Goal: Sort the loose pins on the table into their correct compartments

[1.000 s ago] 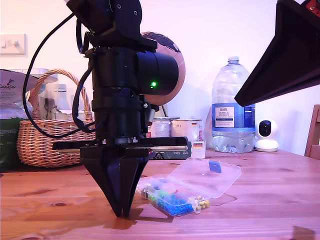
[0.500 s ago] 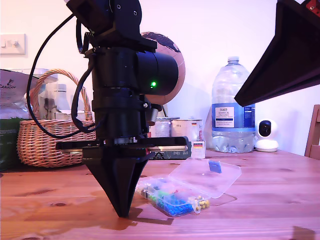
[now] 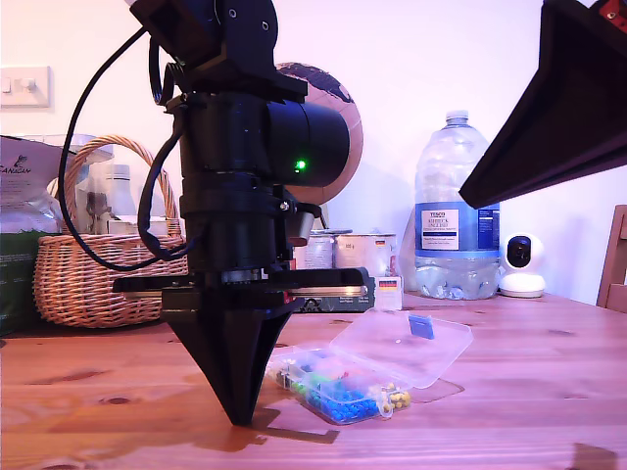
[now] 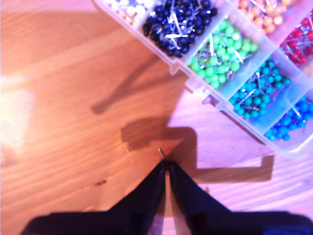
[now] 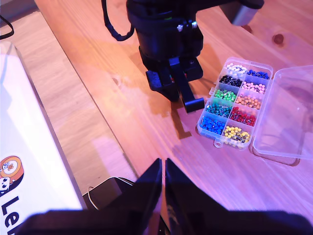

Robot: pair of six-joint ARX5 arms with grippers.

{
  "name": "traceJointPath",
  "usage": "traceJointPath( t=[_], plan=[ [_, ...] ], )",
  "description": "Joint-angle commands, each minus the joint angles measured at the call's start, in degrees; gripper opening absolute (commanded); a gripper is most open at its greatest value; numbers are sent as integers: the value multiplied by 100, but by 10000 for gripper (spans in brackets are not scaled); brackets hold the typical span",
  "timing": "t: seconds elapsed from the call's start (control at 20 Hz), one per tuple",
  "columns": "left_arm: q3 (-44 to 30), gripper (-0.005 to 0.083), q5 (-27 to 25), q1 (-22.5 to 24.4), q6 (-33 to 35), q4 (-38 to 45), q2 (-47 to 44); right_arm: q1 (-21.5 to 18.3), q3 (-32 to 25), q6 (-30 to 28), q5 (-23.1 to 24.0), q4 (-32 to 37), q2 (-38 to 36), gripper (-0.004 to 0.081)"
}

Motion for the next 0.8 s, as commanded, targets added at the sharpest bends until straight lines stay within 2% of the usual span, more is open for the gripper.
traceJointPath(
  t=[0.0,0.75],
  plan=[
    [-61,-24,7,-11,50,-22,20,28,-11,17,-24,33,31,-13],
    [-61,-24,17,-11,146,315,-507,28,-11,17,-20,28,31,-13]
  ],
)
